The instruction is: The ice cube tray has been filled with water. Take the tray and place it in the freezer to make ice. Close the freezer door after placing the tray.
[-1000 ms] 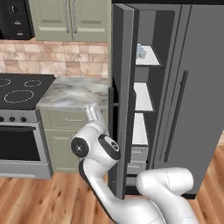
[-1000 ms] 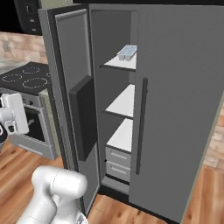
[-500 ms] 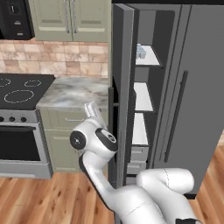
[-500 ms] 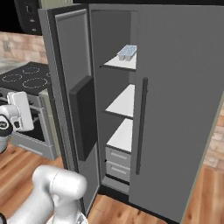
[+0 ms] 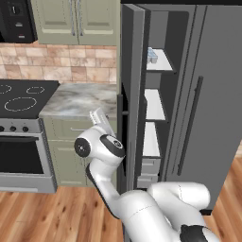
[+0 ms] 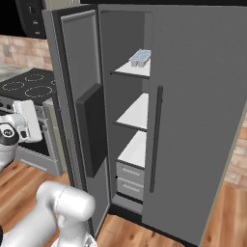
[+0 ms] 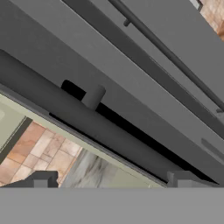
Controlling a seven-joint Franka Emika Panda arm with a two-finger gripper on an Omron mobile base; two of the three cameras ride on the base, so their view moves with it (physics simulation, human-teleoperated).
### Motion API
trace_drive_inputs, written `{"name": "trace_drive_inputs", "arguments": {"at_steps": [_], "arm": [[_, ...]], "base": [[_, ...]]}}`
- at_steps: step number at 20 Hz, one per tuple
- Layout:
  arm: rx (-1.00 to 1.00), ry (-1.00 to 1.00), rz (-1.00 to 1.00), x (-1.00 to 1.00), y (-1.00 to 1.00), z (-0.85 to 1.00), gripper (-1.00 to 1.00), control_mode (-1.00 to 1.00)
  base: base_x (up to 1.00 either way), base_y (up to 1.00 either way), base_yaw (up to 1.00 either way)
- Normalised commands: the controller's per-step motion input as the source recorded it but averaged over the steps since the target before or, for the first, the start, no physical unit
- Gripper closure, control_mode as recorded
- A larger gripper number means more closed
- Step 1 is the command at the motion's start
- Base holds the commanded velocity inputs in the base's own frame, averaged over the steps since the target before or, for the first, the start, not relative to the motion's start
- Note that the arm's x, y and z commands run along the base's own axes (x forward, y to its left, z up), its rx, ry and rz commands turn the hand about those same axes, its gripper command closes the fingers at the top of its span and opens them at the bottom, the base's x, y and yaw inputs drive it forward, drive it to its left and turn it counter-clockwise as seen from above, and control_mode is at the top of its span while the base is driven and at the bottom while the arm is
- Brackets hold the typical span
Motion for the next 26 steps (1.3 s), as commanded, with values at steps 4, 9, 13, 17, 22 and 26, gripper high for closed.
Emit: {"name": "trace_drive_inputs", "arguments": {"at_steps": [4,9,13,17,22,26], "arm": [[-0.04,0.00,-0.03,0.26,0.00,-0.13,-1.00,-1.00],[-0.05,0.00,-0.04,0.22,0.01,-0.12,-1.00,-1.00],[-0.05,0.00,-0.04,0.26,0.03,-0.11,-1.00,-1.00],[-0.05,0.00,-0.04,0.41,0.05,-0.16,-1.00,-1.00],[-0.04,0.00,-0.03,0.46,0.13,-0.18,-1.00,-1.00],[-0.04,0.02,-0.02,0.40,0.24,-0.21,-1.00,-1.00]], "base": [[0.00,0.00,0.00],[0.00,0.00,0.00],[0.00,0.00,0.00],[0.00,0.00,0.00],[0.00,0.00,0.00],[0.00,0.00,0.00]]}}
